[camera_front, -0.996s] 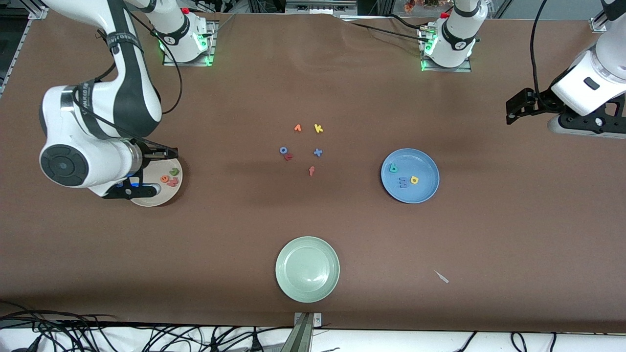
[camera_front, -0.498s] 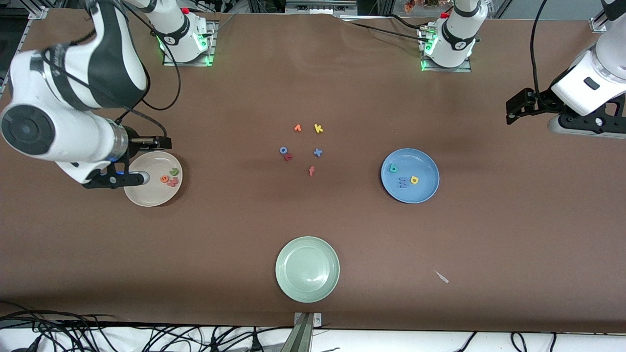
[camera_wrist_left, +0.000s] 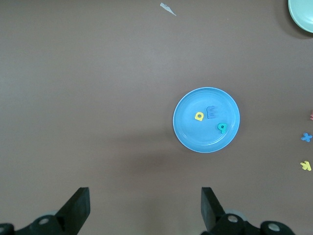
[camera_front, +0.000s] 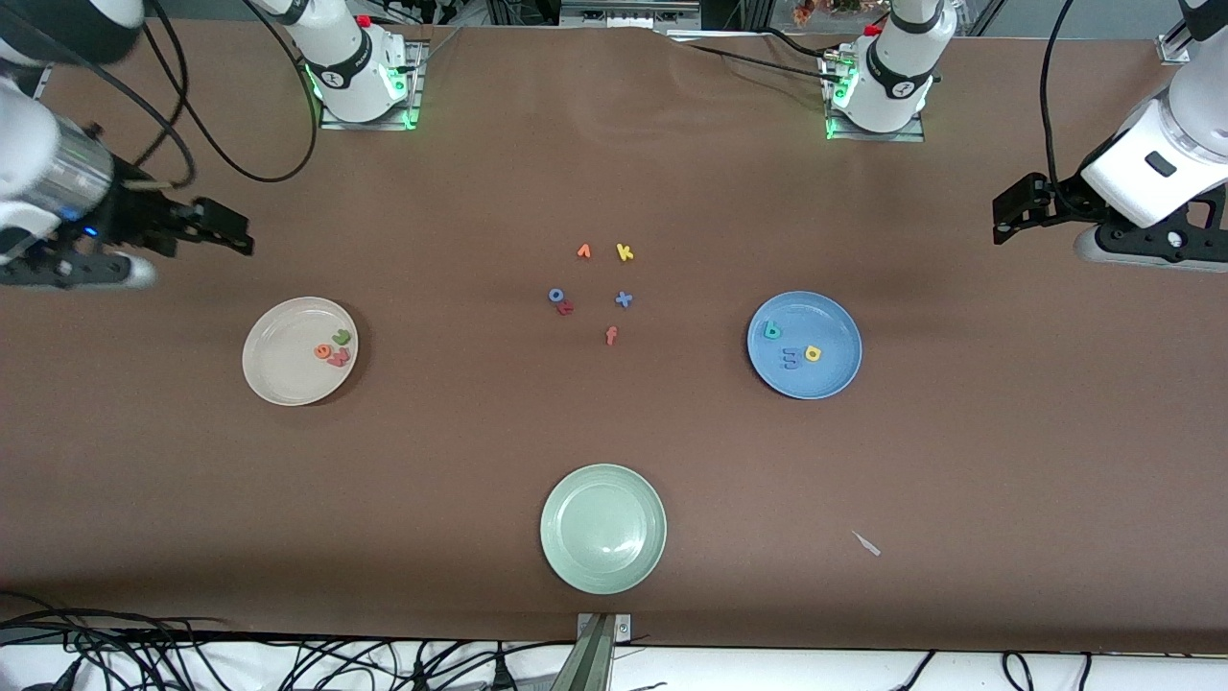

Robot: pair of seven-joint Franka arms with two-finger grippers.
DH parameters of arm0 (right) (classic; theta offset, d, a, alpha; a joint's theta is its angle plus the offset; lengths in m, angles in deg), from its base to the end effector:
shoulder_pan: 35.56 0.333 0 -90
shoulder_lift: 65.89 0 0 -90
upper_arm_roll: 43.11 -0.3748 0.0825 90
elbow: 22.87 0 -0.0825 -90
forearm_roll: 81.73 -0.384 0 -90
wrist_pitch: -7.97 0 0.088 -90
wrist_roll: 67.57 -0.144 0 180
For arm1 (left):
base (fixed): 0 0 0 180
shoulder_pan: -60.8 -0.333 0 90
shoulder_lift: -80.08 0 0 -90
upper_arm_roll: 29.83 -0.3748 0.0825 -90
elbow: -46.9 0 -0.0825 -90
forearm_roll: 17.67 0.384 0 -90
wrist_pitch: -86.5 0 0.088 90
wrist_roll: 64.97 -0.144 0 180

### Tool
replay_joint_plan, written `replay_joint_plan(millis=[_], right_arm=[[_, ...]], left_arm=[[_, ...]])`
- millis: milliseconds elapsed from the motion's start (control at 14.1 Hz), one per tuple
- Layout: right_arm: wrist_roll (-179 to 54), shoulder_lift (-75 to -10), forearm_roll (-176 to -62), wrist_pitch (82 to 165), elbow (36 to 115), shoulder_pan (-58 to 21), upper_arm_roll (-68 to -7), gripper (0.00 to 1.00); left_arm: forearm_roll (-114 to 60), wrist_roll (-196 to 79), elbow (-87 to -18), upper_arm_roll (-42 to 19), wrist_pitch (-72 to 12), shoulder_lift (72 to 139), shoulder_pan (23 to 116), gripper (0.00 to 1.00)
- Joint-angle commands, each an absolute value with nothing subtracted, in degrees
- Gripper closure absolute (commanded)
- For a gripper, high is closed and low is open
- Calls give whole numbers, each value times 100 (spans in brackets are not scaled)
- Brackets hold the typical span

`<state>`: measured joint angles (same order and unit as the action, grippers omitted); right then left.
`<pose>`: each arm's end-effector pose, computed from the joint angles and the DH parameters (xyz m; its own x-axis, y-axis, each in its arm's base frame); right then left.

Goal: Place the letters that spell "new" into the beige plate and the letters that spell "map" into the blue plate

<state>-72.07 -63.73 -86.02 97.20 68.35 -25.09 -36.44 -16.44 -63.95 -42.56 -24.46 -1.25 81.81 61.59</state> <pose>0.5600 0.0494 0.6146 0.9969 -0.0114 -0.0774 -0.0165 -0.9978 -0.0644 0.5558 -0.0559 0.6307 0.9943 -0.0887 -0.0595 -0.0900 -0.9957 -0.0197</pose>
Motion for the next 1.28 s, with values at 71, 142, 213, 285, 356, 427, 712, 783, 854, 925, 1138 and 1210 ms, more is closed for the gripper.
replay_joint_plan(millis=[71, 142, 213, 285, 356, 427, 712, 783, 854, 925, 1138, 1210], right_arm=[[-7284, -6652, -8577, 9700, 7161, -2765, -3757, 0], [-7302, -6607, -8577, 9692, 7153, -2756, -3722, 0], [-7302, -6590, -8568, 9700, 7153, -2756, -3713, 0], [-7302, -6555, -8551, 9692, 7153, -2739, -3722, 0], [-7311, -6554, -8499, 9691, 7161, -2730, -3739, 0], [-7311, -6554, -8428, 9700, 7170, -2721, -3739, 0], [-7311, -6528, -8270, 9709, 7188, -2730, -3739, 0], [-7311, -6510, -8261, 9726, 7188, -2730, -3739, 0], [-7311, -6493, -8261, 9735, 7188, -2730, -3739, 0], [-7302, -6493, -8261, 9727, 7188, -2730, -3739, 0], [-7302, -6493, -8252, 9735, 7188, -2730, -3739, 0], [-7302, -6493, -8208, 9735, 7188, -2730, -3739, 0]], left_arm=[[-1697, -6445, -4090, -2447, 1, 8246, 6168, 0], [-1697, -6445, -4090, -2447, 1, 8246, 6168, 0], [-1697, -6445, -4082, -2447, 1, 8246, 6168, 0], [-1697, -6445, -4090, -2447, 1, 8246, 6168, 0], [-1697, -6445, -4090, -2447, 1, 8246, 6168, 0], [-1697, -6445, -4090, -2447, 1, 8246, 6168, 0], [-1697, -6445, -4090, -2447, 1, 8246, 6168, 0], [-1697, -6445, -4082, -2447, 1, 8246, 6168, 0], [-1697, -6445, -4082, -2438, 1, 8246, 6168, 0], [-1697, -6445, -4082, -2447, 1, 8246, 6168, 0], [-1697, -6445, -4082, -2447, 1, 8246, 6168, 0], [-1688, -6445, -4082, -2447, 1, 8246, 6168, 0]])
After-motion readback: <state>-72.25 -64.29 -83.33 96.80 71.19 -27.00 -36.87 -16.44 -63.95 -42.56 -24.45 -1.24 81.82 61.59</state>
